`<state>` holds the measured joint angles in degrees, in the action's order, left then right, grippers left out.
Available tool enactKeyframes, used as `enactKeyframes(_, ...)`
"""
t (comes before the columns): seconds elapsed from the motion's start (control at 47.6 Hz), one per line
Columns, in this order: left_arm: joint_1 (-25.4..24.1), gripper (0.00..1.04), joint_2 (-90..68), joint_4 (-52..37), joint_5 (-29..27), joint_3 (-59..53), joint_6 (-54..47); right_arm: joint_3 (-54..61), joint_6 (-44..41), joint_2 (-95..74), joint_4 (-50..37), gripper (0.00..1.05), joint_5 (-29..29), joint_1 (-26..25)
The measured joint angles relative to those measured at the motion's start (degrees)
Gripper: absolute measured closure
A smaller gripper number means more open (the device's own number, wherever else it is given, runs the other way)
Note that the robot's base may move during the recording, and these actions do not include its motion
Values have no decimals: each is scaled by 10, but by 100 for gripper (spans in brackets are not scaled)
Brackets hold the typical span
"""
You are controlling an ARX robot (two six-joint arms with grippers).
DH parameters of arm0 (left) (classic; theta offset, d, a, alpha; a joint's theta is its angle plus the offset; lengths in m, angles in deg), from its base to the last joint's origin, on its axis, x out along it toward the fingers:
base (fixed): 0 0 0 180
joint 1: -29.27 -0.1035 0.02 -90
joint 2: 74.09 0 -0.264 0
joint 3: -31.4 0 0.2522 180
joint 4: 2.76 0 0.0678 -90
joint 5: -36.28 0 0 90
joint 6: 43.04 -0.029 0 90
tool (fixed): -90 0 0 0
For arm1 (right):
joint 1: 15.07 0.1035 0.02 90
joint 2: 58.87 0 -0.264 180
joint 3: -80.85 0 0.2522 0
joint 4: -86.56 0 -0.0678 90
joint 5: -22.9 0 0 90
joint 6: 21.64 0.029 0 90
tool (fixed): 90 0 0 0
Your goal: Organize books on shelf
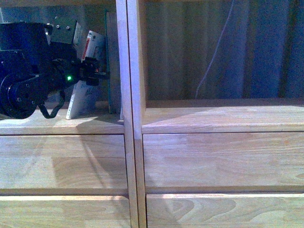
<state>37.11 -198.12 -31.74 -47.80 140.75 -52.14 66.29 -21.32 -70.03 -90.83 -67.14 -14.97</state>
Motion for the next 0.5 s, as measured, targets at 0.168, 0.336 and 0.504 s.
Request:
enactKeyframes(0.168, 0, 34, 2, -5, -8, -14, 12, 0, 0, 63, 76, 102, 0, 0)
enactKeyframes(0.336, -8, 7, 17, -10, -26, -49, 29, 0, 0, 108, 110, 102, 0, 0)
enactKeyframes(0.504, -19, 7, 78, -27, -29, -130, 54, 0, 0, 108, 111, 102, 0, 0)
